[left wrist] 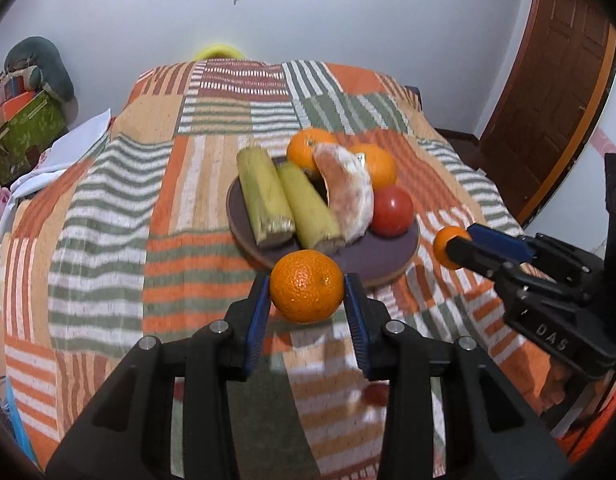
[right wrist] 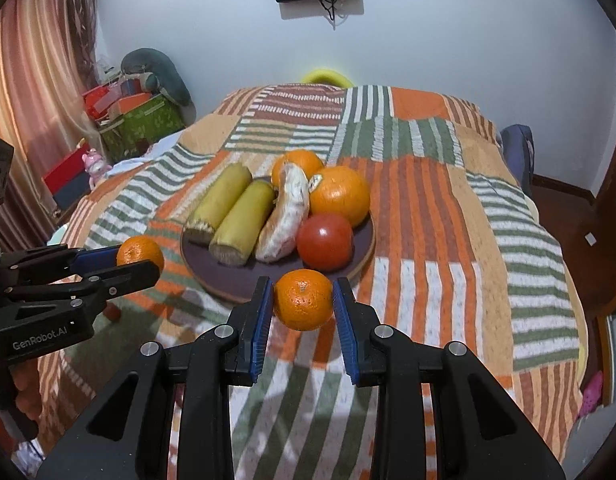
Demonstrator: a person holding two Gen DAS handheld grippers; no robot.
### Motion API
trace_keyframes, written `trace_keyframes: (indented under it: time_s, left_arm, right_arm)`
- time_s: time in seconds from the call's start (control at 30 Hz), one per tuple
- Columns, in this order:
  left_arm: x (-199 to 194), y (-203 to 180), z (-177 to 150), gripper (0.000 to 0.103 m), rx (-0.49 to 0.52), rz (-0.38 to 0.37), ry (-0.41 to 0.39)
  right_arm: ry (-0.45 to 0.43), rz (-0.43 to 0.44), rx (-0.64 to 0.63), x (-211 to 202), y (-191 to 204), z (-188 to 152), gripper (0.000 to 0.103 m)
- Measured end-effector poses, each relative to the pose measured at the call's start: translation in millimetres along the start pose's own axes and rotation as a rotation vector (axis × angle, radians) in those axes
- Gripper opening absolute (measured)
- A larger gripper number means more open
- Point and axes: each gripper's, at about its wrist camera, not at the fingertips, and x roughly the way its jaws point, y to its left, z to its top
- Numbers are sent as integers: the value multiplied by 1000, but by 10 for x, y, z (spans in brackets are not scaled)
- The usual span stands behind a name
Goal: Organize fruits
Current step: 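Carry both mandarins onto the purple plate with the left and right tools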
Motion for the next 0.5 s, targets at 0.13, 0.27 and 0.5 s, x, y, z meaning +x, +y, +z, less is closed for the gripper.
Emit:
trace_keyframes:
  time_s: [0.13, 0.27, 0.5]
  left_arm:
    - [76, 27, 123, 37, -9, -3, -15]
    - [183, 68, 188, 37, -19, -5, -15]
    - [325, 98, 207, 37, -14, -4, -5]
  right_arm:
    - [-10, 10, -18, 96, 37, 98, 28]
    - [-11, 19, -33, 197, 74, 159, 28]
    - [18, 29, -51, 408, 100, 177, 28]
